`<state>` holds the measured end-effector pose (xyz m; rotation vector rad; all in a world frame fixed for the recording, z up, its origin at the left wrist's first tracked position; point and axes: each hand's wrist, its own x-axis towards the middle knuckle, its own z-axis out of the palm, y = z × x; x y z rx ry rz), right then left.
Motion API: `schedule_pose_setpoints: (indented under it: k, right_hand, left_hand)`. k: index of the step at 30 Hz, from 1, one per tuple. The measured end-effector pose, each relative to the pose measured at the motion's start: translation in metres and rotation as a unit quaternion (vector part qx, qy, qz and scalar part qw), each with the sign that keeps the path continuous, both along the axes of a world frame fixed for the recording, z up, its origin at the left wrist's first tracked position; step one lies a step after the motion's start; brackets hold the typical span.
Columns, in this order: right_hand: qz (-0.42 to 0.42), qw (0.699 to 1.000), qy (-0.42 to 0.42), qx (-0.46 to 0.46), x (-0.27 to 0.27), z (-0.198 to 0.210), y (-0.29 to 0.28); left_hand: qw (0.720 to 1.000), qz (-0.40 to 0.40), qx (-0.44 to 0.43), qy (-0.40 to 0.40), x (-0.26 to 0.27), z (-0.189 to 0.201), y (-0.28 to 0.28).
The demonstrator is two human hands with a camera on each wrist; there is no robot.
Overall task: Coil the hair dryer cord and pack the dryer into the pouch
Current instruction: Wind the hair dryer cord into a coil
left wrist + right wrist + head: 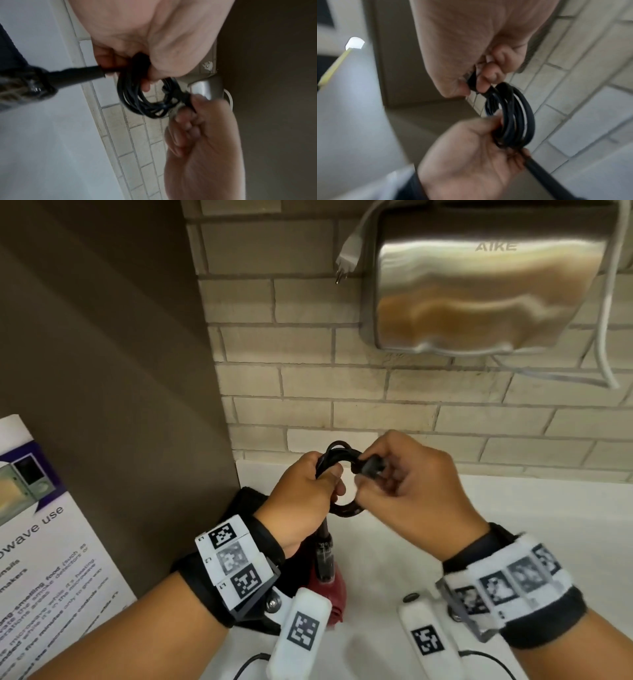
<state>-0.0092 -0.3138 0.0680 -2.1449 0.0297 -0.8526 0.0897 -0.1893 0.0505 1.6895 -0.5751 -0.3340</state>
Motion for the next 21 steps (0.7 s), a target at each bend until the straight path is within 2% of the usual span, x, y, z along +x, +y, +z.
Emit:
schedule_pose_setpoints:
  k: [1,4,7,11,16,21]
  right_hand:
    - [0.019,0.996,-0.017,0.081,-0.004,0.002,-0.004]
    - [0.063,0.967,-0.064,0.239,-0.013,0.003,-0.014]
    - [0.116,0.929,-0.086,0.34,-0.019,-0.001,-0.019]
    - [0.115,0.946,-0.083,0.292,-0.028,-0.007,-0.016]
    - [0.12,0.95,-0.055,0.283,-0.024,-0.011,-0.023]
    - [0.071,0.955,0.082,0.275,-0.011,-0.01,-0.011]
  left_hand:
    - [0.999,-0.021,0.012,-0.021,0.002,0.001,0.003]
    - [0.994,-0.07,0.046,-0.066,0.006,0.006,0.009]
    - [0.992,-0.095,0.051,-0.072,0.007,0.008,0.013]
    - [0.99,-0.11,0.058,-0.065,0.004,0.005,0.015]
    - [0.998,-0.043,0.027,-0.031,0.005,0.01,0.005]
    - [0.988,-0.012,0.082,-0.134,-0.001,0.006,-0.01]
